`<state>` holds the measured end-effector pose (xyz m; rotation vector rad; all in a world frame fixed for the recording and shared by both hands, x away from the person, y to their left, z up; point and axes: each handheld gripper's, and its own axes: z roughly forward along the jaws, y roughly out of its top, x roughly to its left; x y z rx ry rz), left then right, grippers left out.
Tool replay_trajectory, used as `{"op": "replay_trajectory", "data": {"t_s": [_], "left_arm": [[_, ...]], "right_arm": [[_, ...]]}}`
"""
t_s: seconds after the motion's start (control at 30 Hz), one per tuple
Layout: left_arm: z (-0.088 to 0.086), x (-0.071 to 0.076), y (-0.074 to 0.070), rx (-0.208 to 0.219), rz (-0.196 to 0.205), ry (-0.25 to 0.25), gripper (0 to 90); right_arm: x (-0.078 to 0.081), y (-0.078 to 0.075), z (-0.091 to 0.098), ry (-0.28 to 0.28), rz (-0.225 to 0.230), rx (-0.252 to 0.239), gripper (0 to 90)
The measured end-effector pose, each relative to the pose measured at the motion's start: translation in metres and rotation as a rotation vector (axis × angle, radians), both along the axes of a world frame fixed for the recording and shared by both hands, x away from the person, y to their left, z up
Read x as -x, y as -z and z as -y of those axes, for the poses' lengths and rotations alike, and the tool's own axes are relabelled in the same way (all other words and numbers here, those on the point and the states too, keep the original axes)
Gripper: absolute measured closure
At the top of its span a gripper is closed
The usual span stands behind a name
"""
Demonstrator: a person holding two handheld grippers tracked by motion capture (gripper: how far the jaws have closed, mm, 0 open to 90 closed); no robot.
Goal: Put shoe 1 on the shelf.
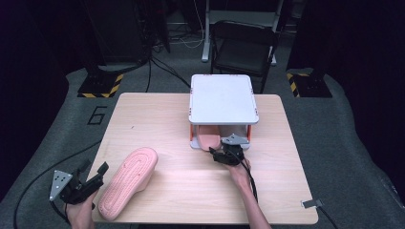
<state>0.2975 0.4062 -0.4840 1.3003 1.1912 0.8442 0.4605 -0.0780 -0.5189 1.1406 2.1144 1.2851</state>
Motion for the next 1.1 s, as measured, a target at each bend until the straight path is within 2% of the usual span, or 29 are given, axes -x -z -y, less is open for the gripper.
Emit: {"op": "replay_trajectory", "data": {"t_s": [0.03,0.07,0.17,0.2,0.23,0.3,0.33,0.43,0.5,0.57,0.63,0.67,0.73,0.8,0.83,0.97,1.0,1.03,1.1], "left_arm": [[0.0,0.0,0.0,0.002,0.002,-0.001,24.8],[0.0,0.0,0.0,0.004,0.003,-0.002,24.8],[-0.001,0.0,0.0,0.002,0.0,-0.002,24.8],[0.0,0.0,0.0,0.002,-0.002,-0.002,24.8],[0.0,0.0,0.001,-0.002,-0.001,0.001,24.8],[0.001,-0.001,0.001,-0.002,-0.003,0.004,24.8],[0.002,-0.001,0.001,-0.003,-0.002,0.003,24.8],[0.003,-0.001,0.001,-0.005,-0.002,0.007,24.8],[0.002,-0.001,0.001,-0.004,-0.003,0.009,24.8],[0.002,-0.001,0.001,-0.005,-0.003,0.007,24.8],[0.002,-0.001,0.001,-0.003,-0.002,0.008,24.8],[0.002,-0.001,0.001,-0.004,-0.003,0.01,24.8],[0.001,-0.001,0.001,-0.004,0.002,0.009,24.8],[0.001,0.0,0.001,0.0,-0.002,0.009,24.8],[0.001,0.0,0.001,0.0,-0.001,0.009,24.8],[0.002,-0.001,0.0,-0.002,0.004,0.013,24.8],[0.002,-0.001,0.0,-0.002,0.004,0.013,24.8],[0.003,-0.001,-0.001,-0.005,0.005,0.018,24.8],[0.004,-0.001,-0.002,-0.009,0.011,0.026,24.8]], "right_arm": [[-0.003,0.001,0.0,-0.004,0.019,0.011,38.4],[-0.003,0.001,-0.002,0.007,0.002,0.013,38.8],[-0.007,0.001,-0.002,0.002,0.005,0.015,39.2],[-0.008,0.001,-0.004,0.004,0.01,0.006,39.3],[-0.008,0.001,-0.005,0.013,-0.003,-0.008,39.6],[-0.01,0.001,-0.005,0.005,0.008,0.005,39.7],[-0.01,0.001,-0.008,0.013,-0.009,-0.041,39.7],[-0.012,0.001,-0.011,0.004,0.013,-0.005,38.7],[-0.012,0.002,-0.013,0.015,0.013,-0.022,38.6],[-0.013,0.002,-0.011,0.004,0.016,-0.002,37.9],[-0.012,0.002,-0.012,0.017,0.007,-0.022,36.6],[-0.012,0.001,-0.011,0.019,0.014,-0.01,35.2],[-0.009,-0.002,-0.008,0.031,0.032,-0.025,32.8],[-0.003,-0.008,-0.004,0.046,0.047,-0.03,27.1],[0.0,-0.011,-0.001,0.052,0.069,-0.036,24.1],[0.024,-0.025,0.015,0.059,0.126,-0.053,16.1],[0.024,-0.025,0.015,0.059,0.126,-0.053,16.1],[0.04,-0.031,0.024,0.06,0.156,-0.062,15.7],[0.056,-0.034,0.035,0.061,0.182,-0.071,15.5]]}}
